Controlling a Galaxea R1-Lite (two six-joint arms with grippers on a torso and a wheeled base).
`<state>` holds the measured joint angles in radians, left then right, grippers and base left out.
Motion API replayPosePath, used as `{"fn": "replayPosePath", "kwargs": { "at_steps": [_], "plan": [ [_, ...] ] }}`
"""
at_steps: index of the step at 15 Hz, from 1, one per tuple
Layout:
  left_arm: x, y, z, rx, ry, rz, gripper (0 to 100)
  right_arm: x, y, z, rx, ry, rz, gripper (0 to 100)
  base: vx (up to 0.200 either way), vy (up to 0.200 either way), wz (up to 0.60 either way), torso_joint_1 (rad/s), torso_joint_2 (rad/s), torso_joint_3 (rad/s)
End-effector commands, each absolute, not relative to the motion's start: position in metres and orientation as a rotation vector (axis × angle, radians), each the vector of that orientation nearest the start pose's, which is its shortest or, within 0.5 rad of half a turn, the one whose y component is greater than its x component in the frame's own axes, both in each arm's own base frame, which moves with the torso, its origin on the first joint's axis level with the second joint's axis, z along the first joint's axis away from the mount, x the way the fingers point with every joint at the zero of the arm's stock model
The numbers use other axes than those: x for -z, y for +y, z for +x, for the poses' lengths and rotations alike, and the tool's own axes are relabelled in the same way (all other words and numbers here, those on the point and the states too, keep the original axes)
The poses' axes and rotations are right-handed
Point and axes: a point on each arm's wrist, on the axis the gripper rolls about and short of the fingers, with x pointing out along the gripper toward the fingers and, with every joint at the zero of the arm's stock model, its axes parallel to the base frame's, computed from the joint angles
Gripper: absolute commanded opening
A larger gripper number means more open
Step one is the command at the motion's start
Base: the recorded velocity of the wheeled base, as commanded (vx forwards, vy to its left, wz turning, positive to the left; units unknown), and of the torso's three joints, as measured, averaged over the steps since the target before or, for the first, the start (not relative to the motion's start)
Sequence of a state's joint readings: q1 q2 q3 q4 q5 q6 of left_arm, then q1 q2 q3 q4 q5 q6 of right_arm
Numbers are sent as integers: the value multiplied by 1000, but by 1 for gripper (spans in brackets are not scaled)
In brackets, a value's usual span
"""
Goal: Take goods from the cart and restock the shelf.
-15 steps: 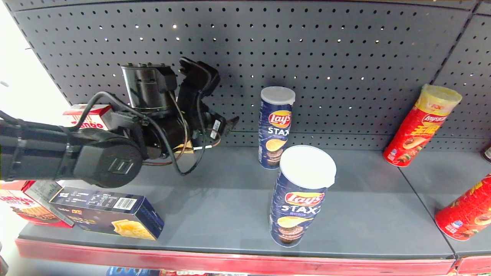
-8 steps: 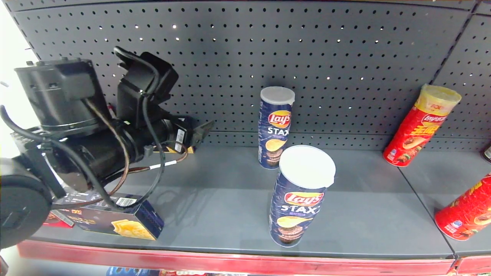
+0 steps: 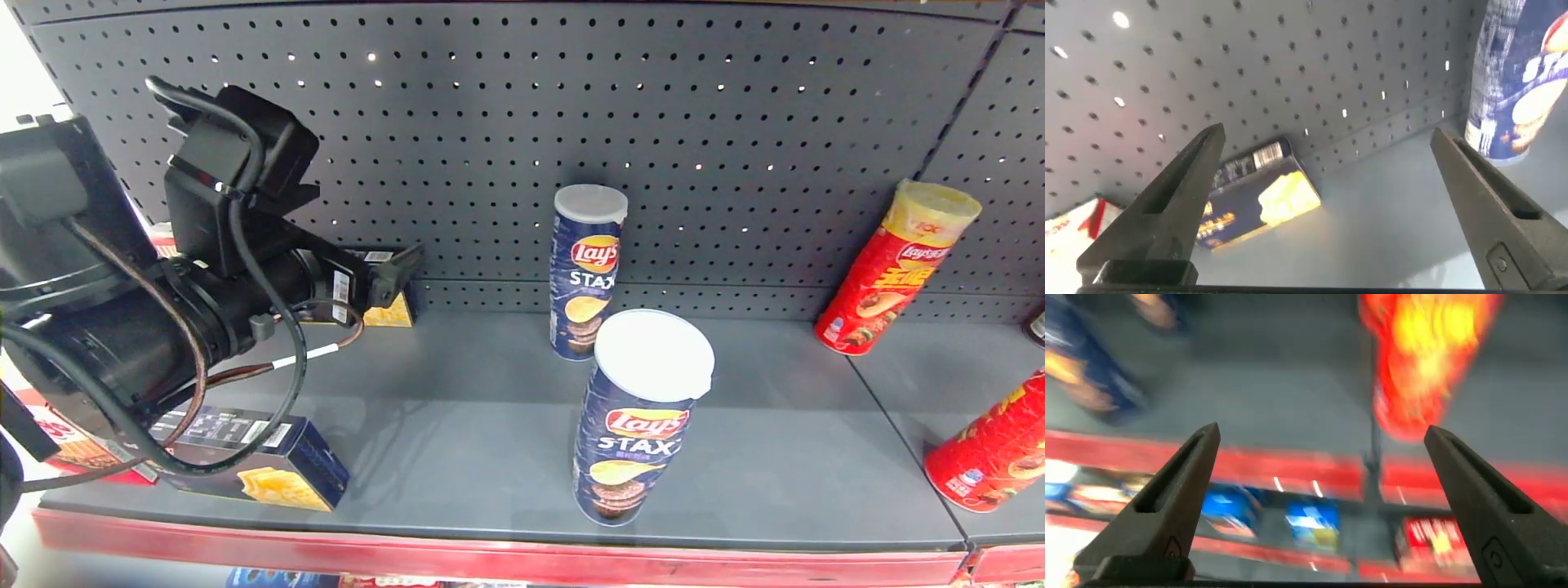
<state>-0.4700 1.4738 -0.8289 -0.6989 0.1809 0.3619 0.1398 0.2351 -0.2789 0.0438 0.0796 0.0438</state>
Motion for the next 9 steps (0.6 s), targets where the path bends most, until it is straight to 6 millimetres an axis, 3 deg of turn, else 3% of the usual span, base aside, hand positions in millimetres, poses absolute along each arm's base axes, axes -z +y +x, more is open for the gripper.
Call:
{"fn": "replayPosePath", "kwargs": {
  "at_steps": [1,3,4,6,9],
  "plan": [
    [-257,-115,234,280,-96,345,100,-179,5,2,-378,111,-14,100,0,0,0,0,0,0],
    [-255,-117,238,283,-90,347,100,-178,12,22,-546,210,-77,100,0,0,0,0,0,0],
    [-255,-117,238,283,-89,349,100,-178,12,23,-549,216,-78,100,0,0,0,0,0,0],
    [-255,-118,238,285,-89,347,100,-172,27,49,-693,371,-136,100,0,0,0,0,0,0],
    [-255,-116,237,284,-92,346,100,-165,43,78,-668,472,-170,100,0,0,0,0,0,0]
  ]
}}
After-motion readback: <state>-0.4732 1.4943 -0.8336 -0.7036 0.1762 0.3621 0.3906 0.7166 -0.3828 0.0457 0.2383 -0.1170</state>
